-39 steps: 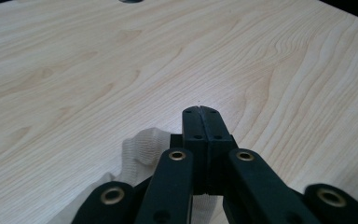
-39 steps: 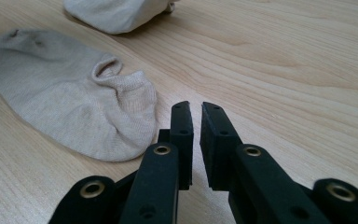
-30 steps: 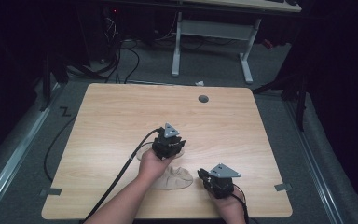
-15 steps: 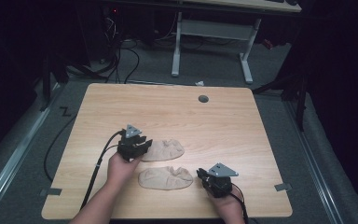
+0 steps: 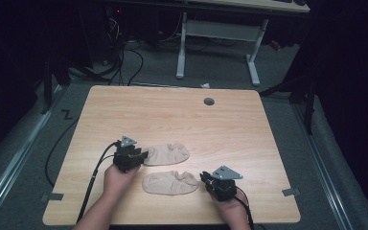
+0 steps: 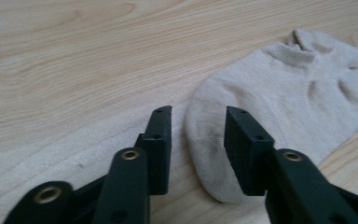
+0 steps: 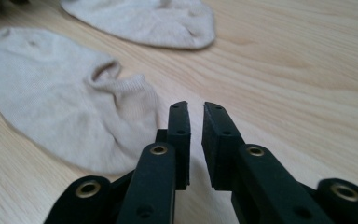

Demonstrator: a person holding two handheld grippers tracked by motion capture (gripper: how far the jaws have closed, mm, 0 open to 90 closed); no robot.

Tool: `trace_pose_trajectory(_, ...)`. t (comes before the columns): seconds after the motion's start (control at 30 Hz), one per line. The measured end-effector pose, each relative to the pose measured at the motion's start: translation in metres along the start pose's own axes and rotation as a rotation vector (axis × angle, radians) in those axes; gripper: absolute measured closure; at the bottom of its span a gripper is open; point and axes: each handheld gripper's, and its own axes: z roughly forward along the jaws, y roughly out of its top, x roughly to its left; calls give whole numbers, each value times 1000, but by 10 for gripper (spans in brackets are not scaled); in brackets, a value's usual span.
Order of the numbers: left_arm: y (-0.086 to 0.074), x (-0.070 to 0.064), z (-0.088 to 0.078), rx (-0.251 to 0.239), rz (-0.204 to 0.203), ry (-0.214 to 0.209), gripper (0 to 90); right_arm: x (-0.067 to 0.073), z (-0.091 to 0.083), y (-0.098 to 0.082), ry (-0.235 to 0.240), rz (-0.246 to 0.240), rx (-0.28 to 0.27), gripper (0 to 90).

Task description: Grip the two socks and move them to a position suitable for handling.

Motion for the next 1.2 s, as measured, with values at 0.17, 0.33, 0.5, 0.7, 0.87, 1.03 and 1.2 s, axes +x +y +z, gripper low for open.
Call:
trace_pose_trajectory(0.17,-1,0,0,3,19,2,718,1,6,26,10,-13,-15,795)
trace_pose_trajectory(0.33,-4,-3,-1,-10,52,-3,822,-7,32,49,35,33,-4,772)
trace_pose_trajectory(0.5,-5,-4,0,-15,63,-1,845,-13,61,64,23,60,35,733)
trace_pose_trajectory(0.7,-5,-3,0,-17,51,-11,856,-16,86,74,18,71,75,678)
trace_pose_trajectory(0.87,-5,-3,0,-17,53,-9,856,-17,96,75,18,67,96,669)
trace_pose_trajectory(1.03,-6,-3,0,-17,49,-10,864,-19,101,71,44,72,120,714)
trace_pose_trajectory(1.2,-6,-3,-1,-17,53,-8,869,-16,100,71,57,59,126,827)
